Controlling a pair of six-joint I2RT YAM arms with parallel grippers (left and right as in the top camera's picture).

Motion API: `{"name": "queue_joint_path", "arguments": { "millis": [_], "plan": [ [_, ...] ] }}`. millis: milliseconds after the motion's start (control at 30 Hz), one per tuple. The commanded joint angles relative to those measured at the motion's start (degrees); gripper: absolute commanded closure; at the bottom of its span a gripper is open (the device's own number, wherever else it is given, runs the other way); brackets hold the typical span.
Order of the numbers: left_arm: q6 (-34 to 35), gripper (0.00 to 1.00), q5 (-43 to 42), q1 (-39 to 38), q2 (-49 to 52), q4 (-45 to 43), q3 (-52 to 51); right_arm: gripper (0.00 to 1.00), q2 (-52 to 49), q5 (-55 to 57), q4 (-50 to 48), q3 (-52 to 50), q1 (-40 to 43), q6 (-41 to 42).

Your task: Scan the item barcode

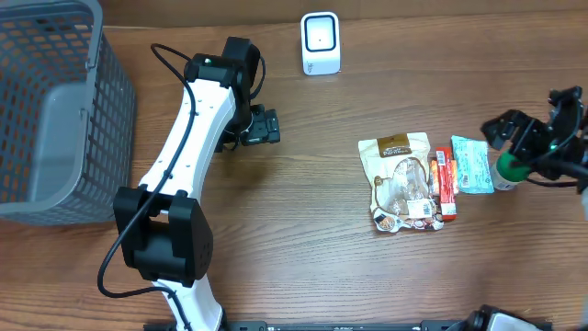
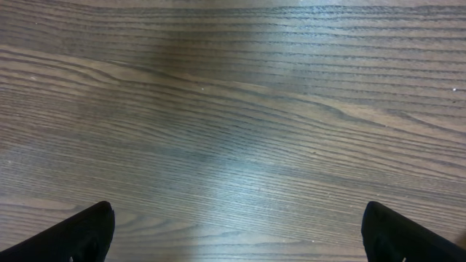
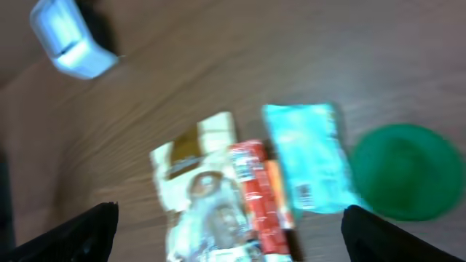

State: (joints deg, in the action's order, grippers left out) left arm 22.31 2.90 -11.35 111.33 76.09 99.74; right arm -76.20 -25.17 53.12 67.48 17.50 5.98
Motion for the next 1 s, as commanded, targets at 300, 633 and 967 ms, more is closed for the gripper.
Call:
{"name": "queue_joint_path", "arguments": {
  "millis": [300, 633, 967],
  "plan": [
    [-0.63, 0.00, 0.68, 0.09, -0.76, -0.04, 0.46, 0.00, 17.05, -0.11, -0.26, 0.44, -13.51, -0.26],
    [-0.63, 0.00, 0.68, 0.09, -0.76, -0.04, 0.46, 0.00, 32.24, -0.13, -0.04, 0.39, -19.10, -0.26],
    [-0.63, 0.00, 0.68, 0.09, -0.76, -0.04, 0.46, 0.00, 41.88, 2.67, 0.28, -1.49, -20.33, -0.31]
  ]
}}
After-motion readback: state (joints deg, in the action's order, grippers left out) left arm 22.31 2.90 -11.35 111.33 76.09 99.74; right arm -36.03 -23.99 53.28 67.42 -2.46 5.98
